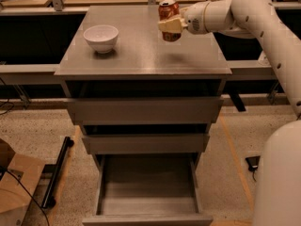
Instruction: Place coke can into bottom drawer
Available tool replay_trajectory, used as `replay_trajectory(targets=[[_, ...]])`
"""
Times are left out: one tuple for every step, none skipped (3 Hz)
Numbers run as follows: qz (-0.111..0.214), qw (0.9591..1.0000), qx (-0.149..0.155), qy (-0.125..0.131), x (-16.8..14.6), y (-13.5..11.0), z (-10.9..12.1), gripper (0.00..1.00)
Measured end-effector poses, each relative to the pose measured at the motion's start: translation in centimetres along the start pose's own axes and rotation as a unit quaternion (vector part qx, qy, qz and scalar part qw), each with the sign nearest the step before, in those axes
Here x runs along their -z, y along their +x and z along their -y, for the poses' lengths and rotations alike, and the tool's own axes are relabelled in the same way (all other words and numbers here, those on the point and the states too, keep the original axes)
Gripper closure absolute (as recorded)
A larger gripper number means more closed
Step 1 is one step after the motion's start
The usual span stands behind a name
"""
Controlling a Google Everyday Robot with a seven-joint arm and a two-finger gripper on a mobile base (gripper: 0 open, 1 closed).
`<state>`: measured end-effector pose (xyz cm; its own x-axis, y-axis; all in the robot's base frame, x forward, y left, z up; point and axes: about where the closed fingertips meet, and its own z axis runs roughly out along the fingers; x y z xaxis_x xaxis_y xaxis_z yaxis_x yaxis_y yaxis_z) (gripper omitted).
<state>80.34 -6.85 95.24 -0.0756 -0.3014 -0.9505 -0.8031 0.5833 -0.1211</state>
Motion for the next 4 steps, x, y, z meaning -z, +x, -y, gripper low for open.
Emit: replay_trajectory(targets=[[0.007, 0.9999, 0.008, -0.009, 2.4, -0.2, -2.3, 1.0], [0.019, 0.9994, 0.011, -0.026, 5.0, 0.5, -5.9, 1.0], [0.034, 0.998, 0.013, -0.053, 6.8, 1.6, -9.7, 1.0], [0.043, 0.9939, 0.036, -0.095, 7.4, 3.1, -13.7, 1.0]])
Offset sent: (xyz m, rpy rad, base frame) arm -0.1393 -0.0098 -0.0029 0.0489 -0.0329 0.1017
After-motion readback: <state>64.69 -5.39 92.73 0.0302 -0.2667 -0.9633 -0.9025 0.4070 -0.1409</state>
